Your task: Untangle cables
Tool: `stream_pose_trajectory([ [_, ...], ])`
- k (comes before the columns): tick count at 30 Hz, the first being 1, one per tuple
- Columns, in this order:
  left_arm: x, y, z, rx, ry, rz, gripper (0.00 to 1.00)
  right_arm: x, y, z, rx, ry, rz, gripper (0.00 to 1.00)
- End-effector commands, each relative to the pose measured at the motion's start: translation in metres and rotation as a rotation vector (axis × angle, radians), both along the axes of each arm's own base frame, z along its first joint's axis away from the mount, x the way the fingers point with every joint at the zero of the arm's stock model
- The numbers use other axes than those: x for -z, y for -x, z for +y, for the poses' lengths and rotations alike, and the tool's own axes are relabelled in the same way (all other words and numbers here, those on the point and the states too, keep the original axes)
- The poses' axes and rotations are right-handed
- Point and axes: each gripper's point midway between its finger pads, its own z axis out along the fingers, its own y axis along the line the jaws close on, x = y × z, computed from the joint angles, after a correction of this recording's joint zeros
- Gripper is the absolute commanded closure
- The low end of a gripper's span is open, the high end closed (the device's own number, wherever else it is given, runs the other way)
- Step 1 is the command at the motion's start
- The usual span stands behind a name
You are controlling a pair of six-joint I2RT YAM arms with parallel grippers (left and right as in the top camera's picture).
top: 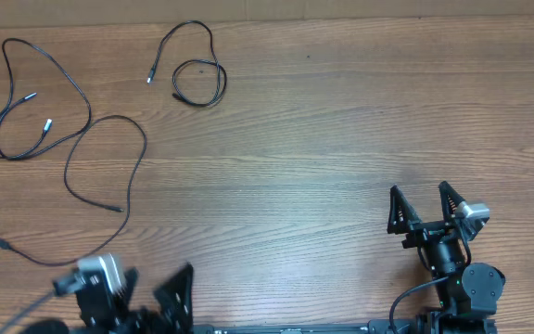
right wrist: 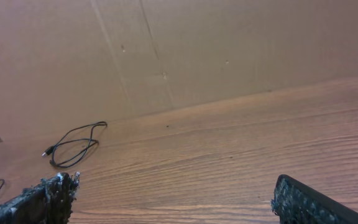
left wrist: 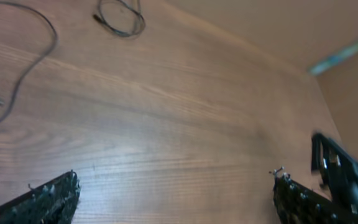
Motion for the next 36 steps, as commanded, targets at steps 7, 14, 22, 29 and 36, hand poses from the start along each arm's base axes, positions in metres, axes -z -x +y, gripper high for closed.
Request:
stream_pose_trajectory([
  [7,0.017,0.020,-0.001,0.014,-0.054,0.042,0.01,0.002,0.000,0.000,-0.002,0.020,-0.006,0.00],
  [14,0.018,0.019,0.008,-0.027,-0.085,0.046,0.01,0.002,0.000,0.000,-0.002,0.020,-0.006,0.00],
  [22,0.027,0.031,-0.001,0.020,-0.047,0.017,0.01,0.002,0.000,0.000,-0.002,0.020,-0.006,0.00],
  [29,0.027,0.049,-0.007,0.050,0.040,-0.079,0.01,0.002,0.000,0.000,-0.003,0.020,-0.006,0.00],
  [36,0.033,0.049,-0.008,0.064,0.032,-0.181,0.01,0.002,0.000,0.000,-0.002,0.020,-0.006,0.00],
])
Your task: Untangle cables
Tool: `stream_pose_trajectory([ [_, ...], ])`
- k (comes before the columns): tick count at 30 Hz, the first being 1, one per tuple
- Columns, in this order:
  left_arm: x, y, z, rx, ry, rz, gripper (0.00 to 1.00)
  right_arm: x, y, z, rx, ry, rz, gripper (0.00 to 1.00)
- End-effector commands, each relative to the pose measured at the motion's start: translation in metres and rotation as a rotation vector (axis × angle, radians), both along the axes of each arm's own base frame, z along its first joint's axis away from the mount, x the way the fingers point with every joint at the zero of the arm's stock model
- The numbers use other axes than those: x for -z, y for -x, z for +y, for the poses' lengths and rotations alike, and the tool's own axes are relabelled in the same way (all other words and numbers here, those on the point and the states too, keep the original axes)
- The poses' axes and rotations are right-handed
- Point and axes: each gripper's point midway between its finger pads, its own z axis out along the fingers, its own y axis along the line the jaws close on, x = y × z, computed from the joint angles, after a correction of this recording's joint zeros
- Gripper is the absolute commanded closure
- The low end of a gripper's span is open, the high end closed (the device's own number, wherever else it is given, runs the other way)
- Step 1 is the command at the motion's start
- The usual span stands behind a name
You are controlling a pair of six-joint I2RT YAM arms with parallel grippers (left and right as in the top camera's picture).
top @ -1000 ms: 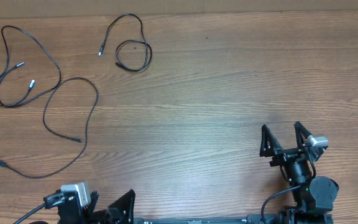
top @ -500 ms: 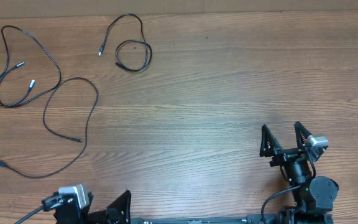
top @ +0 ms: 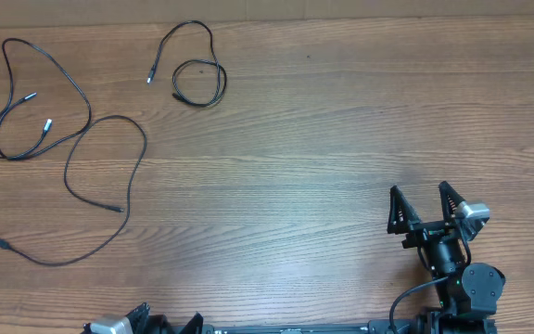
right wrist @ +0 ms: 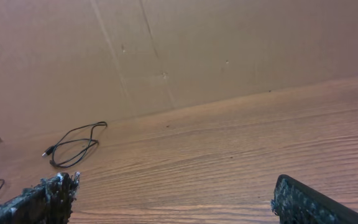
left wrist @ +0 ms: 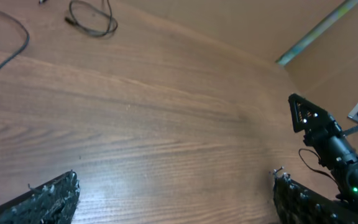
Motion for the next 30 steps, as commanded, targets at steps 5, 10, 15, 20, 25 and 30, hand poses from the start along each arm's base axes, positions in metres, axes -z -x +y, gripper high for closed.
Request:
stream_pose_trajectory([
  [5,0.004,-0.018,0.001,0.007,0.011,-0.039,0.01,0.002,0.000,0.000,-0.002,0.021,-0.007,0.00],
  [10,0.002,-0.043,0.007,-0.001,-0.009,-0.093,0.01,0.002,0.000,0.000,-0.002,0.021,-0.006,0.00],
  [15,0.009,-0.073,0.016,-0.043,-0.044,-0.133,0.01,0.002,0.000,0.000,-0.002,0.021,-0.007,0.00],
  [20,0.036,-0.106,0.014,-0.031,-0.066,-0.138,0.01,0.002,0.000,0.000,-0.002,0.021,-0.006,0.00],
  [25,0.069,-0.132,0.013,-0.026,-0.065,-0.120,0.01,0.002,0.000,0.000,-0.002,0.021,-0.007,0.00],
  [30,0.096,-0.150,0.011,-0.024,-0.064,-0.120,0.01,0.002,0.000,0.000,-0.002,0.020,-0.006,0.00],
])
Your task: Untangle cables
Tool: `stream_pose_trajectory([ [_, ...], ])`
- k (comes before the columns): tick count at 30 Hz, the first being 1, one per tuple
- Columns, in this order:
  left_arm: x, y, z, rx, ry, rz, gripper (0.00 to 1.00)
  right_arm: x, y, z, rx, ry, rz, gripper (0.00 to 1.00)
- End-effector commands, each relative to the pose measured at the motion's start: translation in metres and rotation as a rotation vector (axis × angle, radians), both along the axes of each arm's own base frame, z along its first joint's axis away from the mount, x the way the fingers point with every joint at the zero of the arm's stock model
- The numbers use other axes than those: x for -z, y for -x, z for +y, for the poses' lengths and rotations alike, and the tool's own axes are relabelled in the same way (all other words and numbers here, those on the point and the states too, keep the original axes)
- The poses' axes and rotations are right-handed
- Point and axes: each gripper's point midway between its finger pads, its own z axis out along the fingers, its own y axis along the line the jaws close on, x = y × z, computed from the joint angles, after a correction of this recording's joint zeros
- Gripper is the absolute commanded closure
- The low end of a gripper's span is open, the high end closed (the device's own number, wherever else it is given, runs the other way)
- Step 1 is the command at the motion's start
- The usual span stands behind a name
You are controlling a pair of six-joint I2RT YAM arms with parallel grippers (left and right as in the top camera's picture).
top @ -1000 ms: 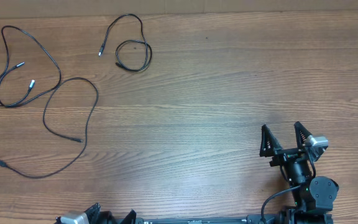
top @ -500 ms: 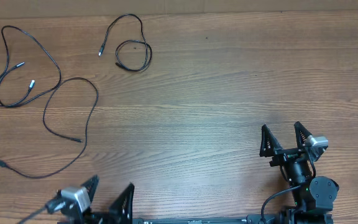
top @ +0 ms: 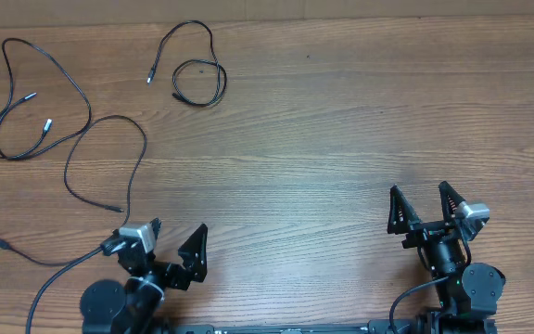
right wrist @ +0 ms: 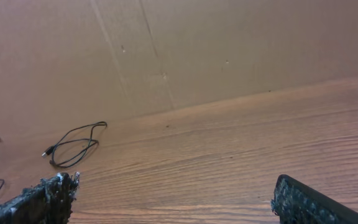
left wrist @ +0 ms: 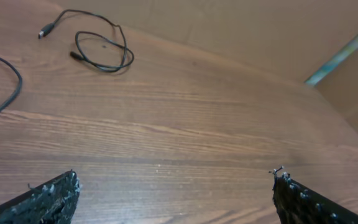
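Observation:
Three black cables lie on the wooden table. A short one [top: 196,74] is curled at the back, also seen as the short cable [left wrist: 101,46] and the short cable [right wrist: 73,146]. A looped cable [top: 26,102] lies at the far left. A long cable [top: 109,176] runs beside it, and the two meet near its upper bend. My left gripper [top: 172,243] stands open at the front left with nothing between its fingers [left wrist: 48,199]. My right gripper [top: 423,206] stands open at the front right, empty, far from all cables.
A brown cardboard wall [right wrist: 197,50] stands along the table's back edge. Bare wood [top: 360,121] stretches between the cables and my right gripper. The long cable's plug [top: 0,243] lies near the front left, close to my left arm.
My left gripper was almost out of the overhead view at the bottom edge. It now stands farther onto the table, turned toward the short cable. The right arm and cables are unchanged.
My left gripper first stood open at the front left edge. It then sat almost out of the overhead view, its camera facing right toward the other arm. Now it is back over the table, still open. The right gripper and all cables kept their places.

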Motion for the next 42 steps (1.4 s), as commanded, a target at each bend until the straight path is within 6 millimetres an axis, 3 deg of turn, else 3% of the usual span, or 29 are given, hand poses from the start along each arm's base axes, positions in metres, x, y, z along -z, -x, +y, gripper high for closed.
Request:
stream_pose_trajectory([
  [1,0.017,-0.008,-0.001,0.005,-0.014,-0.003,0.00,0.002,0.000,0.000,-0.003,0.021,-0.007,0.00],
  [12,0.053,-0.027,-0.001,0.005,-0.015,-0.011,0.01,0.002,0.000,0.000,-0.002,0.021,-0.007,0.00],
  [29,0.023,-0.049,0.005,0.013,-0.337,-0.369,0.01,0.002,0.000,0.000,-0.002,0.021,-0.007,0.00],
  [37,0.027,-0.052,0.022,-0.060,-0.485,-0.367,0.01,0.002,0.000,0.000,-0.002,0.021,-0.007,0.00],
  [42,0.027,-0.053,0.024,-0.070,-0.487,-0.364,0.01,0.002,0.000,0.000,-0.002,0.021,-0.007,0.00],
])
